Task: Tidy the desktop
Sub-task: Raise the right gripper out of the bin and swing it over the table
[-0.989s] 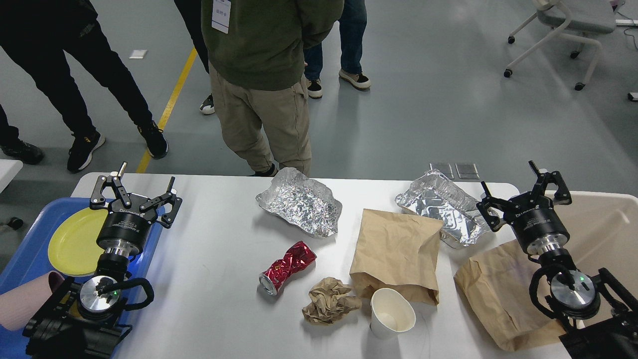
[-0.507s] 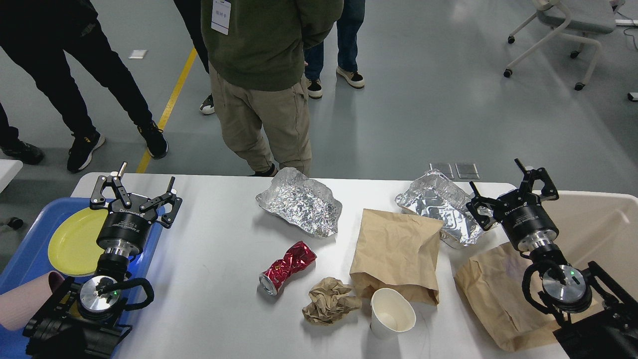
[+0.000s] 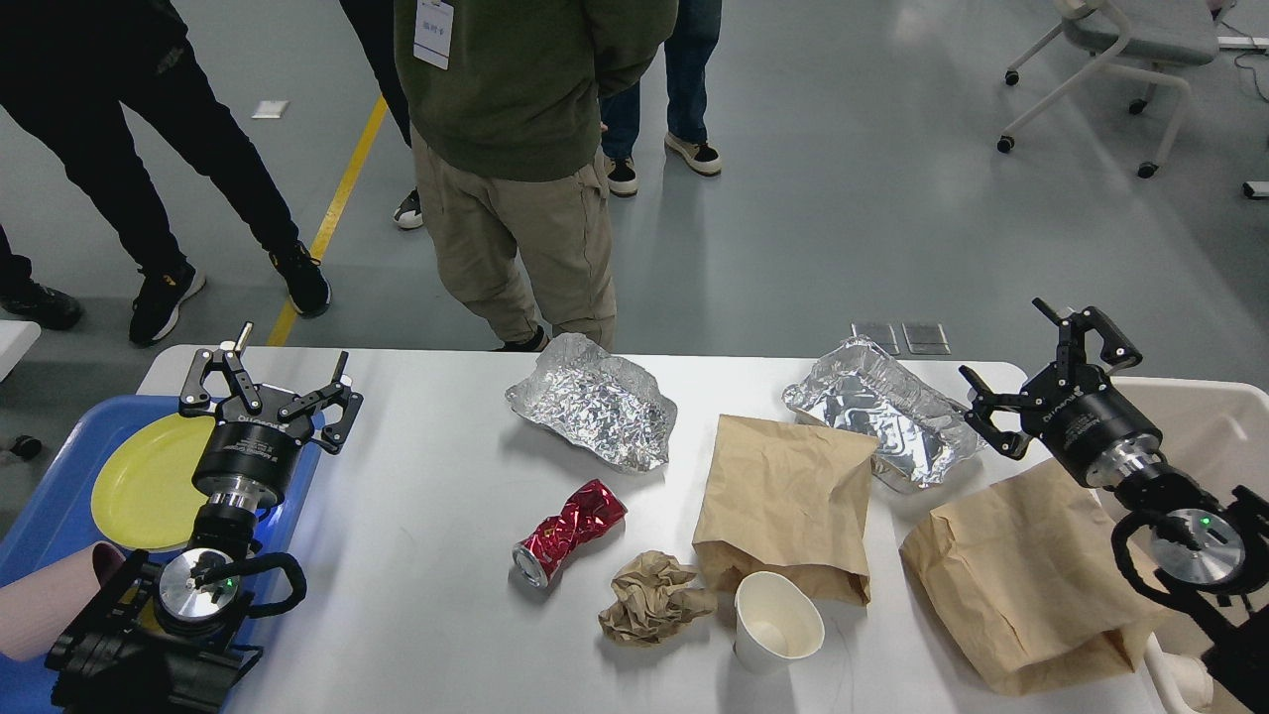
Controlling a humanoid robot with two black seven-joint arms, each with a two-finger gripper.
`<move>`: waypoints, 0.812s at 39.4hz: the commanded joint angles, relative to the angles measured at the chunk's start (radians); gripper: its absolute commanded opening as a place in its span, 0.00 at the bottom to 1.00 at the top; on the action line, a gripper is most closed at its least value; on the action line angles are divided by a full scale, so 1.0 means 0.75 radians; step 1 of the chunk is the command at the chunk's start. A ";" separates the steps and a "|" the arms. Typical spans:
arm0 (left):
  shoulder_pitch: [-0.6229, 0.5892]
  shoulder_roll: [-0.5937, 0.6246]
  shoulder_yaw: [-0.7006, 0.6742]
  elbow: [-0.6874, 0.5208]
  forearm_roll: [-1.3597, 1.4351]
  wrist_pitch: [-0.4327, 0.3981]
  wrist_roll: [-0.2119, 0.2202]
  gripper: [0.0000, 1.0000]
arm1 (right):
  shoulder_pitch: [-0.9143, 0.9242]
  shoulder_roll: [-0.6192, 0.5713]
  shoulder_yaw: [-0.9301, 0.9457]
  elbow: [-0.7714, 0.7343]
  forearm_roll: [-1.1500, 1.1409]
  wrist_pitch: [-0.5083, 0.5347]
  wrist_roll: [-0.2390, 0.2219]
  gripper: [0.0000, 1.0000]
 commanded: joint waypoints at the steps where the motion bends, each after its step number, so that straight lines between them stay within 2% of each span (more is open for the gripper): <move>1: 0.000 0.000 0.000 0.000 0.000 0.000 0.000 0.96 | 0.170 -0.162 -0.327 -0.016 0.002 0.061 0.004 1.00; 7: 0.000 0.000 0.000 0.000 0.000 0.000 0.000 0.96 | 0.515 -0.317 -0.868 -0.014 0.002 0.067 0.004 1.00; 9: 0.000 0.000 0.000 0.000 0.000 0.000 0.000 0.96 | 0.724 -0.364 -1.185 -0.018 0.004 0.061 0.004 1.00; 10: 0.000 0.000 0.000 0.000 0.000 0.000 0.000 0.96 | 0.876 -0.381 -1.419 -0.018 0.004 0.061 0.002 1.00; 15: 0.000 0.000 0.000 0.000 0.000 0.000 0.000 0.96 | 1.345 -0.346 -2.094 -0.011 0.016 0.075 0.002 1.00; 17: 0.000 0.000 0.000 0.000 0.000 0.000 0.000 0.96 | 1.529 -0.271 -2.365 0.003 0.065 0.095 0.002 1.00; 21: 0.000 0.000 0.000 0.000 0.000 0.000 0.002 0.96 | 1.681 -0.174 -2.648 0.019 0.157 0.189 -0.004 1.00; 22: 0.000 0.000 0.000 0.000 0.000 0.000 0.000 0.96 | 1.742 -0.103 -2.762 0.025 0.176 0.256 -0.014 1.00; 25: 0.000 0.000 0.000 0.000 0.000 0.000 0.002 0.96 | 1.853 -0.029 -2.882 0.050 0.180 0.383 -0.018 1.00; 30: 0.000 0.000 0.000 0.000 0.000 0.000 0.000 0.96 | 2.082 0.094 -3.041 0.213 0.176 0.543 -0.049 1.00; 32: 0.000 0.002 0.000 0.000 0.000 0.000 0.000 0.96 | 2.233 0.157 -3.101 0.360 0.170 0.552 -0.096 1.00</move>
